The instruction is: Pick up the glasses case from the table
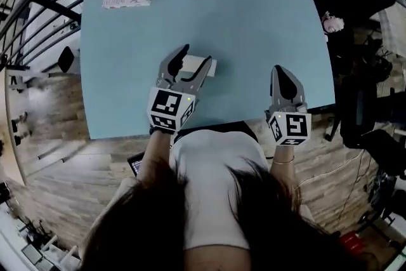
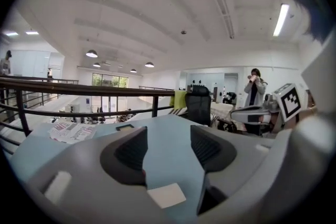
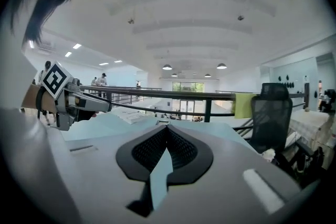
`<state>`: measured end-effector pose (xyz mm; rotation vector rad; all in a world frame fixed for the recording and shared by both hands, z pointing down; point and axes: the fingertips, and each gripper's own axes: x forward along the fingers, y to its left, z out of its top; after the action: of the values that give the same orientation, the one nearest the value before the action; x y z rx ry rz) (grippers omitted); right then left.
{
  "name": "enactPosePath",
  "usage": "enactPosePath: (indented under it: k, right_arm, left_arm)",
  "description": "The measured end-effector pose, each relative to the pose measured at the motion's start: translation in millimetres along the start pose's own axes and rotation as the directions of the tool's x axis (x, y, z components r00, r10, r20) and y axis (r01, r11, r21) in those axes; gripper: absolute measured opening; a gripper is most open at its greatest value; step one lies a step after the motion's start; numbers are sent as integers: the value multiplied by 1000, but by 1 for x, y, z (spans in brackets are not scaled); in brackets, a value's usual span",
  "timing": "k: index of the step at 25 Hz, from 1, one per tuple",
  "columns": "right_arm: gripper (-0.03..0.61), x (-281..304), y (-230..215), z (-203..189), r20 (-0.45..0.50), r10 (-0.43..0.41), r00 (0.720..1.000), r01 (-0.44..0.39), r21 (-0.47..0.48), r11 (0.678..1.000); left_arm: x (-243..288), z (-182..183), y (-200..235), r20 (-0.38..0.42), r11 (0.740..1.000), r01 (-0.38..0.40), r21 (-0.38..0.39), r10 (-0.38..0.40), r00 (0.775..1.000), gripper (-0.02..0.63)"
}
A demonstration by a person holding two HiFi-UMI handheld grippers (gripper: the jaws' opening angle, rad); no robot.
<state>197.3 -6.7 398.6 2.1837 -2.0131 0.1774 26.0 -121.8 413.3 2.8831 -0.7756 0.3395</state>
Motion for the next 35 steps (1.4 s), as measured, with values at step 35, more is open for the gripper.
enactPosePath:
  k: [35]
  right_arm:
    - [3, 109, 67, 1, -42, 395, 918, -395, 25, 919]
  left_arm:
    - [-36, -51, 56, -199, 982, -182, 50, 189, 962, 347]
